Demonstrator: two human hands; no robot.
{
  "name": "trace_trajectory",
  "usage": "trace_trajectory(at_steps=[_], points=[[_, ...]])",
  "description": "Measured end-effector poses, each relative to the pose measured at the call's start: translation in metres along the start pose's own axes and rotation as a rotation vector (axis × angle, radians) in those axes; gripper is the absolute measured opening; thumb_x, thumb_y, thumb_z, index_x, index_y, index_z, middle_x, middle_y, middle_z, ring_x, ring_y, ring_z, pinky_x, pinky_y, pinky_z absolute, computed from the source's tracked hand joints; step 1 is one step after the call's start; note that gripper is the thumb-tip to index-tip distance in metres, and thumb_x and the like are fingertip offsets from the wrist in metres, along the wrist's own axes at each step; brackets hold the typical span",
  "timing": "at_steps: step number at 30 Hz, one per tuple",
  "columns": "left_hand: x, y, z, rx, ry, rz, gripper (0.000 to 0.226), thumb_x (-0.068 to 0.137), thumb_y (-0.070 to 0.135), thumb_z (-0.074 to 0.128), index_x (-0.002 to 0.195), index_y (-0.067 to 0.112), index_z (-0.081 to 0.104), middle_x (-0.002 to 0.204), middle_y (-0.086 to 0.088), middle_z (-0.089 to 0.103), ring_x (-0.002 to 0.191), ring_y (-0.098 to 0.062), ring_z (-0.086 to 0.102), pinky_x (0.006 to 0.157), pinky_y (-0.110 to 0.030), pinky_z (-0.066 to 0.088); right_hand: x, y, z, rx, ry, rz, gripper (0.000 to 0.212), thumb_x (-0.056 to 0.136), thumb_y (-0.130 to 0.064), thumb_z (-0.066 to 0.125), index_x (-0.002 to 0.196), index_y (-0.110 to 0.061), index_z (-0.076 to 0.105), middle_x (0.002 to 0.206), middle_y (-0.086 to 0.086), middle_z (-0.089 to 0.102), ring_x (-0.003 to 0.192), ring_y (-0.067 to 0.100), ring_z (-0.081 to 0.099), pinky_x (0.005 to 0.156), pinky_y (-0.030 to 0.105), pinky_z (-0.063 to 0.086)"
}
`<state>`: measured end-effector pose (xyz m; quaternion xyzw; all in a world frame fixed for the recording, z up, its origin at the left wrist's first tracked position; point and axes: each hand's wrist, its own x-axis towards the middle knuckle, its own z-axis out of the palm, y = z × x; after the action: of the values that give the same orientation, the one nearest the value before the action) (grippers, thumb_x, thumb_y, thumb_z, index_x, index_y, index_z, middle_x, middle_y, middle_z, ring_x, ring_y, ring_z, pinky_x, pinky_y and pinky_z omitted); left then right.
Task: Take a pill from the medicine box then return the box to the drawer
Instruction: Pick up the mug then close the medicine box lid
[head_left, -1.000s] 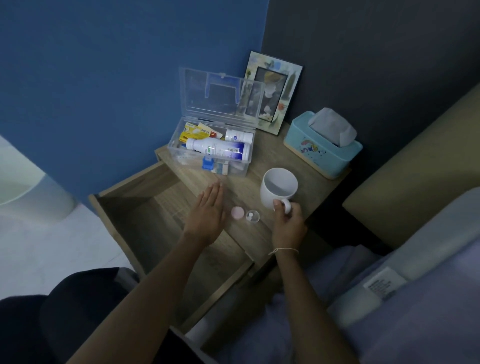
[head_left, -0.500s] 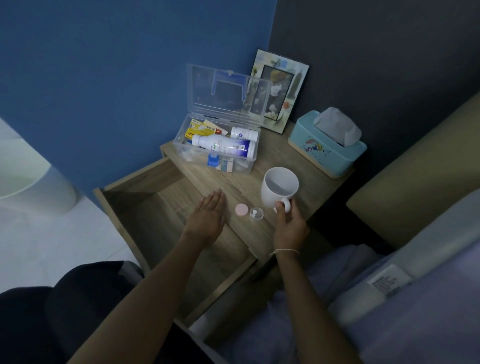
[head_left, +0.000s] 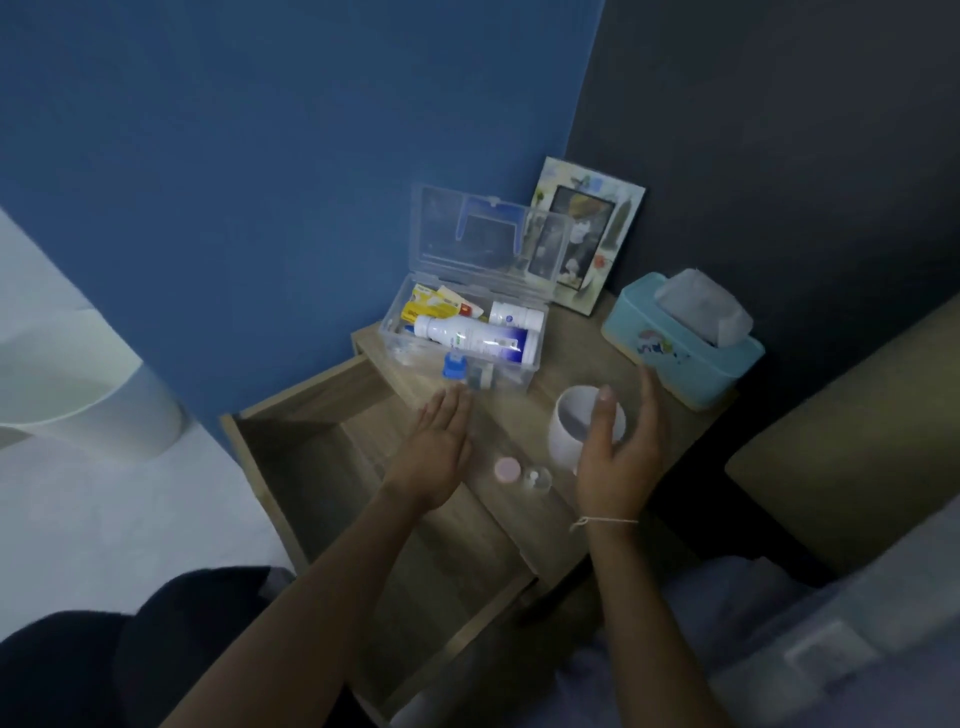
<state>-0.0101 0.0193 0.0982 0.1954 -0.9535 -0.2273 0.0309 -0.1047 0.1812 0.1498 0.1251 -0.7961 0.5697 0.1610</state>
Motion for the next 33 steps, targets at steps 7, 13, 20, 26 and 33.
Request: trace_trajectory(at_steps=[7,13,20,26,33], points=[[0.082,-0.008,-0.084,0.042,0.301,0.085,0.057,0.101,0.029,0.035,0.151,0.010,0.014,0.161,-0.012,0.010,0.150,-0.027,0.006,0.122,-0.035,0.004,0.116,-0.051,0.091,0.009,-0.233,-0.113,0.057,0.085,-0.033,0.067,0.137,-0.017,0.049,0.143,0.007,0.049,0.131,0.021,0.045,0.109,0.030,0.036],[0.148,-0.032,-0.130,0.103,0.357,0.089,0.058,0.101,0.029,0.034,0.152,0.009,0.014,0.161,-0.013,0.008,0.149,-0.028,0.009,0.123,-0.039,0.009,0.179,-0.032,0.154,-0.088,-0.511,0.041,0.076,0.086,-0.047,0.064,0.150,-0.028,0.028,0.155,0.008,0.034,0.142,0.026,0.032,0.114,0.041,0.032],[0.189,-0.046,-0.145,0.064,0.314,0.024,0.058,0.100,0.022,0.033,0.152,0.009,0.009,0.162,-0.012,0.003,0.150,-0.030,0.003,0.123,-0.040,0.008,0.181,-0.018,0.162,0.024,-0.384,0.025,0.025,0.096,-0.038,0.049,0.118,-0.029,0.055,0.121,0.004,0.062,0.114,0.029,0.058,0.092,0.040,0.048],[0.161,-0.038,-0.132,0.020,0.514,0.010,0.050,0.096,0.014,0.038,0.145,0.007,0.032,0.153,-0.017,0.031,0.144,-0.036,0.023,0.122,-0.045,0.012,0.167,-0.022,0.130,-0.040,-0.445,-0.067,0.015,0.094,-0.026,0.057,0.108,-0.022,0.054,0.119,0.013,0.057,0.102,0.024,0.055,0.080,0.031,0.042],[0.100,-0.040,-0.091,-0.150,0.577,0.001,0.054,0.091,-0.005,0.041,0.145,0.001,0.033,0.154,-0.023,0.026,0.146,-0.040,0.017,0.119,-0.048,0.020,0.138,-0.022,0.093,-0.175,-0.632,-0.127,0.041,0.082,-0.012,0.071,0.122,-0.012,0.062,0.124,0.008,0.054,0.107,0.019,0.057,0.093,0.031,0.048]])
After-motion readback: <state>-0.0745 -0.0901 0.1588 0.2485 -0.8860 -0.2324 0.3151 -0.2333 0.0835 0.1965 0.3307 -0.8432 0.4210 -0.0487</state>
